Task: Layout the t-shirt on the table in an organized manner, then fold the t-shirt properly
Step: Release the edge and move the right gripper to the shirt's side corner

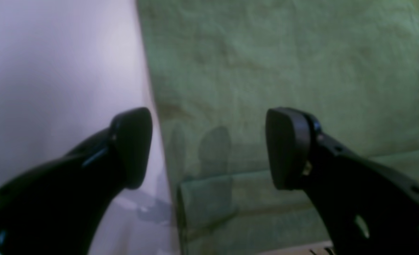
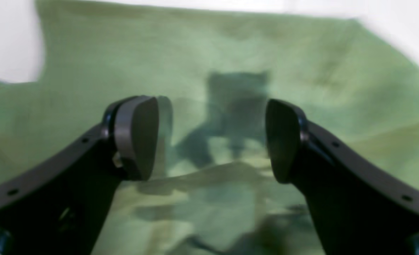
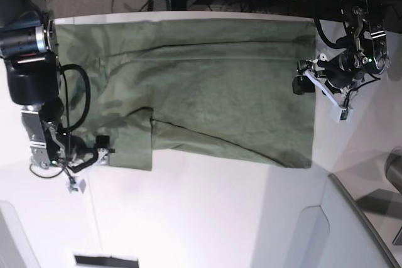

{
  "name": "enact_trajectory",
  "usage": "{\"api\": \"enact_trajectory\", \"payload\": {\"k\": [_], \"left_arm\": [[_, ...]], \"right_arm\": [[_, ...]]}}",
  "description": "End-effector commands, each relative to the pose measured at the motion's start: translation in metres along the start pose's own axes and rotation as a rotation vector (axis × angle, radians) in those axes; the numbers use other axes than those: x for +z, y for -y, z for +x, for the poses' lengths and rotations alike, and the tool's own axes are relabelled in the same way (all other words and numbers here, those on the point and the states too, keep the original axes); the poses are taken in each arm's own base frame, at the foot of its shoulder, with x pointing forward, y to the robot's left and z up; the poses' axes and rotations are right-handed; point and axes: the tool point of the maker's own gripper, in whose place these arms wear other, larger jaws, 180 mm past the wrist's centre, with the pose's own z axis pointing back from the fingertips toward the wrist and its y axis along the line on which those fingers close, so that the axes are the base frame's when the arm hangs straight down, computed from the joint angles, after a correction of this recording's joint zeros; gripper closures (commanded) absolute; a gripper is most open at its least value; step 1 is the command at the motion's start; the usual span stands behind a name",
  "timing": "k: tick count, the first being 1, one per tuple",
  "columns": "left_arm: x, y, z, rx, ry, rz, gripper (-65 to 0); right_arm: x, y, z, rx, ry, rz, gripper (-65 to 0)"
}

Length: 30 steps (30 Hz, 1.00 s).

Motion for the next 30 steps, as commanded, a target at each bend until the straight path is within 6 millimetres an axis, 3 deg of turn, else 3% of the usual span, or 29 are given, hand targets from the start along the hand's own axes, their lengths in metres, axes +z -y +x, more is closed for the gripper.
{"api": "enact_trajectory", "payload": {"k": [1, 4, 10, 12, 17, 30], "left_arm": [[0.005, -0.005, 0.013, -0.010, 0.038, 0.007, -47.6], [0.005, -0.005, 0.012, -0.010, 0.037, 0.008, -47.6], [0.005, -0.004, 0.012, -0.011, 0.036, 0.007, -47.6], [0.005, -0.004, 0.012, -0.011, 0.036, 0.007, -47.6], [0.005, -0.004, 0.011, -0.010, 0.035, 0.006, -47.6], [0.006, -0.006, 0.000, -0.001, 0.016, 0.010, -47.6]], "right_arm": [[0.010, 0.004, 0.031, 0.016, 0.074, -0.014, -43.4], [0.015, 0.007, 0.042, 0.088, 0.095, -0.070, -43.8], [0.021, 0.045, 0.064, 0.073, 0.118, -0.171, -44.1], [0.020, 0.066, 0.063, 0.048, 0.113, -0.195, -44.1], [0.006, 0.088, 0.050, 0.012, 0.122, -0.207, -44.1], [-0.005, 0.085, 0.031, 0.009, 0.118, -0.197, -43.1]]}}
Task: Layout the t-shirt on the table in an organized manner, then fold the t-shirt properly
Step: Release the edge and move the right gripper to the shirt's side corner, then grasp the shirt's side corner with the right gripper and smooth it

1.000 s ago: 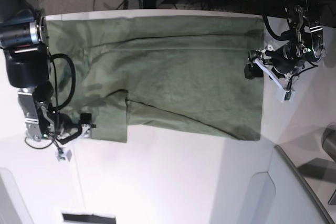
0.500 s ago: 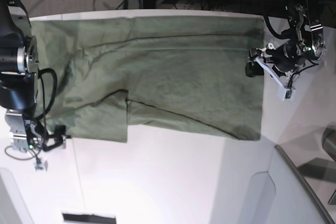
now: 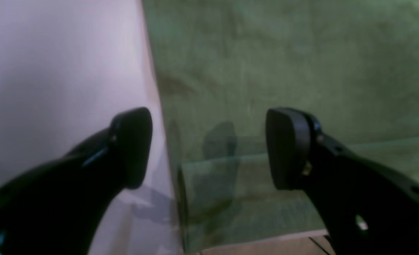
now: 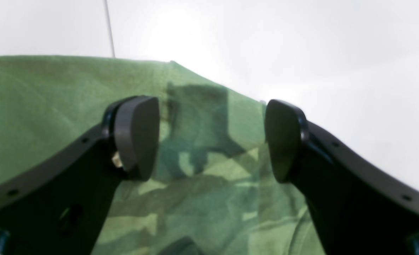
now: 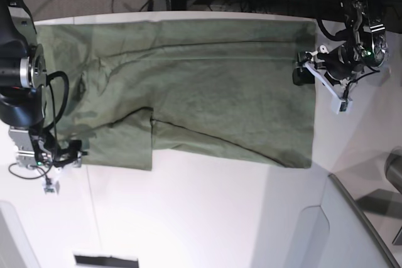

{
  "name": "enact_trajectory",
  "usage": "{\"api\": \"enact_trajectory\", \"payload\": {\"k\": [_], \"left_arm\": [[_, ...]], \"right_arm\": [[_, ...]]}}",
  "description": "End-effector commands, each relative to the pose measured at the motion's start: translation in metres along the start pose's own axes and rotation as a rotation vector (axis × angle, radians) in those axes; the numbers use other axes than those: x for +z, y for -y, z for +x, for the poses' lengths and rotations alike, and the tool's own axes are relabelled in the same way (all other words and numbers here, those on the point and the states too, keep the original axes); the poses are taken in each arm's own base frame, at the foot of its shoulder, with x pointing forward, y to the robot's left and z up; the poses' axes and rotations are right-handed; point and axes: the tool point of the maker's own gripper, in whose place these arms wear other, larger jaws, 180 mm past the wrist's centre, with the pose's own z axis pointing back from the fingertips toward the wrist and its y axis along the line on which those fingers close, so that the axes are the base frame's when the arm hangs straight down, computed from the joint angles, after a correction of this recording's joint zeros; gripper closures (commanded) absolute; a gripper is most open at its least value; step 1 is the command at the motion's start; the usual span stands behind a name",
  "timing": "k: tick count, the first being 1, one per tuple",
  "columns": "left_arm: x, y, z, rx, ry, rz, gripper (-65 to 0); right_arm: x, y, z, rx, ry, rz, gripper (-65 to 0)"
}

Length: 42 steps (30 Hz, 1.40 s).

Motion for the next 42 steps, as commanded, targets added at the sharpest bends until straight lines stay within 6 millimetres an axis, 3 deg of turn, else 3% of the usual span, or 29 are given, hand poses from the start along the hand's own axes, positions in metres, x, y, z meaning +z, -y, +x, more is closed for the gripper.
{"api": "enact_trajectory", "payload": {"k": [1, 8, 13, 17, 23, 31, 34, 37, 42], "left_arm": [[0.005, -0.005, 0.015, -0.006, 0.046, 0.007, -47.6], [0.004, -0.004, 0.015, -0.008, 0.045, 0.005, -47.6], [0.003, -0.002, 0.018, -0.011, 0.050, 0.000, -47.6], [0.003, -0.001, 0.019, -0.012, 0.051, 0.000, -47.6], [0.003, -0.001, 0.020, -0.012, 0.053, -0.001, -47.6], [0.003, 0.000, 0.028, -0.013, 0.067, -0.003, -47.6], [-0.003, 0.009, 0.028, -0.036, 0.053, -0.024, -47.6], [-0.014, 0.020, 0.024, -0.049, 0.023, -0.052, -47.6], [-0.020, 0.021, 0.016, -0.037, -0.001, -0.058, -47.6]], "right_arm": [[0.004, 0.006, 0.019, -0.006, 0.047, -0.010, -41.6], [0.003, 0.006, 0.013, -0.005, 0.039, -0.010, -12.9], [0.004, 0.008, 0.017, -0.007, 0.047, -0.013, -6.9], [0.013, 0.008, 0.039, 0.007, 0.092, -0.017, -0.3], [0.033, 0.006, 0.062, 0.032, 0.107, -0.027, 0.0], [0.044, -0.009, 0.041, 0.068, 0.088, -0.019, 0.0], [0.049, -0.011, 0.034, 0.080, 0.089, -0.022, 0.0], [0.056, -0.001, 0.024, 0.034, 0.077, -0.033, 0.0], [0.061, 0.013, 0.002, -0.019, 0.031, -0.050, -0.2]]}}
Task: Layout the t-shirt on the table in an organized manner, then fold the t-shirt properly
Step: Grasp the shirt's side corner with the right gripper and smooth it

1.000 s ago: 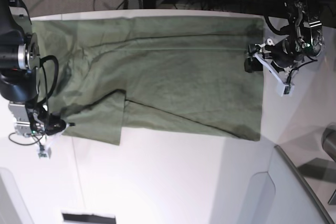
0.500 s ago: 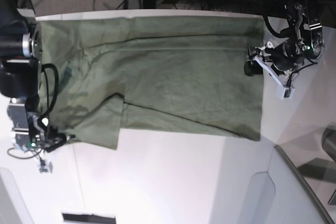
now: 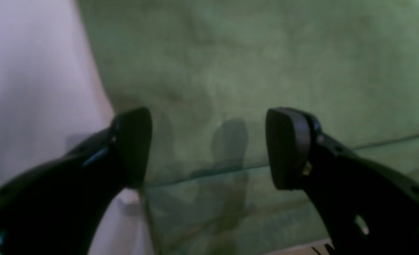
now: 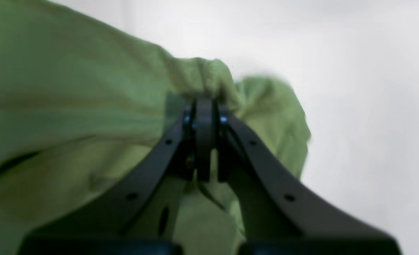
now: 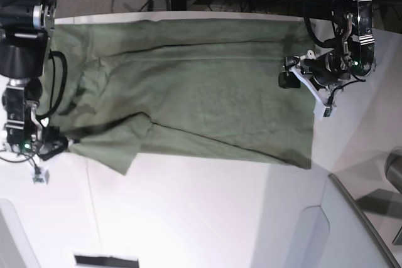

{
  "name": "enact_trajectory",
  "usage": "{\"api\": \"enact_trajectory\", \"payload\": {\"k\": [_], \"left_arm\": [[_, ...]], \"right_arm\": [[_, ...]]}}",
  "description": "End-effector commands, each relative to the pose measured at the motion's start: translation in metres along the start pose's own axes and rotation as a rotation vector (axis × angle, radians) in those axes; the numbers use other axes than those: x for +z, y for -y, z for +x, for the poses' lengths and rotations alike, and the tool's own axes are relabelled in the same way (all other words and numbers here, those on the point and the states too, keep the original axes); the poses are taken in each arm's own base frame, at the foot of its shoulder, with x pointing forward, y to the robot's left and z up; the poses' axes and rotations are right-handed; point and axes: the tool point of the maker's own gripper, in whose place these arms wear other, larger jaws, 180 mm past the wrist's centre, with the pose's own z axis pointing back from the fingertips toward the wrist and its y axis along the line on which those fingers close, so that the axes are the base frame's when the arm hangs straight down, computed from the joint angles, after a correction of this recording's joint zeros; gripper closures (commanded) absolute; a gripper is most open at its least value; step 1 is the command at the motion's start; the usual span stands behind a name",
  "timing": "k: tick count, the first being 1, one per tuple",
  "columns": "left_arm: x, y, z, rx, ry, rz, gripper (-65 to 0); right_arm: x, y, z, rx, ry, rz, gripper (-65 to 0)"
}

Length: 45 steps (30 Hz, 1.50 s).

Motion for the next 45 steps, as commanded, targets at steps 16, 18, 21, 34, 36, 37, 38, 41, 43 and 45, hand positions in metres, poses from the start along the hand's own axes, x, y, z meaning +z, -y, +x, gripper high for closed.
{"api": "enact_trajectory", "payload": {"k": [16, 18, 21, 34, 36, 37, 38, 41, 43, 45], "left_arm": [[0.005, -0.004, 0.028, -0.014, 0.067, 0.002, -47.6], [0.005, -0.005, 0.028, -0.015, 0.067, 0.004, -47.6], [0.006, -0.005, 0.027, -0.016, 0.065, 0.005, -47.6], [0.006, -0.007, 0.027, -0.012, 0.066, 0.007, -47.6], [0.007, -0.008, 0.026, -0.011, 0.065, 0.010, -47.6], [0.007, -0.008, 0.022, -0.010, 0.059, 0.010, -47.6], [0.007, -0.009, 0.022, -0.009, 0.058, 0.011, -47.6], [0.007, -0.008, 0.022, -0.011, 0.057, 0.009, -47.6], [0.007, -0.008, 0.022, -0.011, 0.057, 0.009, -47.6], [0.007, -0.008, 0.022, -0.011, 0.057, 0.009, -47.6]], "right_arm": [[0.024, 0.000, 0.006, -0.108, 0.036, 0.012, -33.9], [0.038, 0.003, 0.022, -0.093, 0.097, -0.002, -33.9], [0.045, 0.002, 0.039, -0.073, 0.134, -0.006, -34.2], [0.015, -0.025, 0.054, 0.426, -0.040, -0.088, -34.4], [0.016, -0.027, 0.057, 0.474, -0.046, -0.100, -34.4], [0.016, -0.029, 0.056, 0.497, -0.061, -0.097, -34.4], [0.015, -0.030, 0.053, 0.526, -0.082, -0.089, -34.4], [0.012, -0.031, 0.045, 0.607, -0.136, -0.046, -34.4], [0.010, -0.029, 0.043, 0.611, -0.150, -0.043, -34.2], [0.009, -0.027, 0.041, 0.609, -0.158, -0.043, -34.2]]}}
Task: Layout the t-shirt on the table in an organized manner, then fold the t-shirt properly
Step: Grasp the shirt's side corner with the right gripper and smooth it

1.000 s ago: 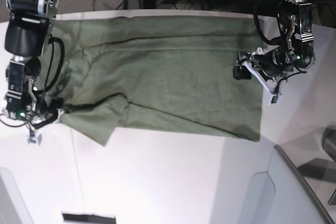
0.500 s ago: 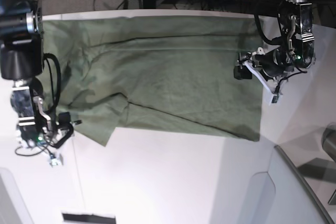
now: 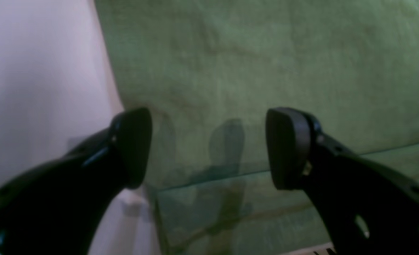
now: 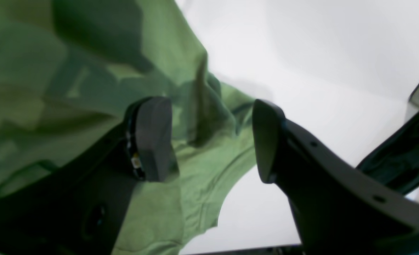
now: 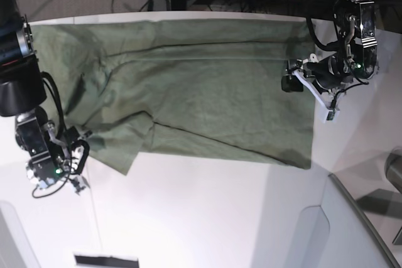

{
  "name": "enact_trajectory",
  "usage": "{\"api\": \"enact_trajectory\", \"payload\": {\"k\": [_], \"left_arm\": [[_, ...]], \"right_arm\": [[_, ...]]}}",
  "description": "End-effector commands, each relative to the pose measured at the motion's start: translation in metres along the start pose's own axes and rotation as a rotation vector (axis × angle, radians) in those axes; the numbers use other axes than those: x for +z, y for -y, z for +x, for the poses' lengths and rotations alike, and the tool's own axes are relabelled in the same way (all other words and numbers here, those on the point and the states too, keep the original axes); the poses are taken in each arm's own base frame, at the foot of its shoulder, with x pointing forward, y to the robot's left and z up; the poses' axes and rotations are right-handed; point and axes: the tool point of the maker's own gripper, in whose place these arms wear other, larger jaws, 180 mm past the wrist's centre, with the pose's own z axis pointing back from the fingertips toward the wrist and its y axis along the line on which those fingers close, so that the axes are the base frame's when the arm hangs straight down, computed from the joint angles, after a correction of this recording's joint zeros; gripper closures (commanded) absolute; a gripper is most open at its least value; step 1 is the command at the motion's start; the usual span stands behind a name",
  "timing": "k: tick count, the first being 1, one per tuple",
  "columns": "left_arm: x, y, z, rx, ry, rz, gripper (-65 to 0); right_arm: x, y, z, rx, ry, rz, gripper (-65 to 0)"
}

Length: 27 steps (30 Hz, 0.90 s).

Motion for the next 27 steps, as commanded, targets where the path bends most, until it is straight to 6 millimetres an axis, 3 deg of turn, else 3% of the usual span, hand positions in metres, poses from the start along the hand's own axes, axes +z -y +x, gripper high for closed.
{"api": "enact_trajectory", "payload": {"k": [1, 9, 13, 27], "left_arm": [[0.004, -0.003, 0.014, -0.011, 0.041, 0.001, -47.6], [0.004, -0.002, 0.014, -0.012, 0.040, 0.001, -47.6], [0.004, -0.003, 0.013, -0.011, 0.038, 0.001, -47.6], [0.004, -0.003, 0.013, -0.011, 0.038, 0.001, -47.6]], "right_arm": [[0.011, 0.017, 0.016, -0.007, 0.039, -0.030, -34.2], [-0.003, 0.033, -0.002, 0.047, -0.033, -0.104, -34.4], [-0.011, 0.024, -0.010, 0.119, -0.057, -0.035, -34.4], [-0.011, 0.022, -0.007, 0.126, -0.045, -0.028, -34.2]]}}
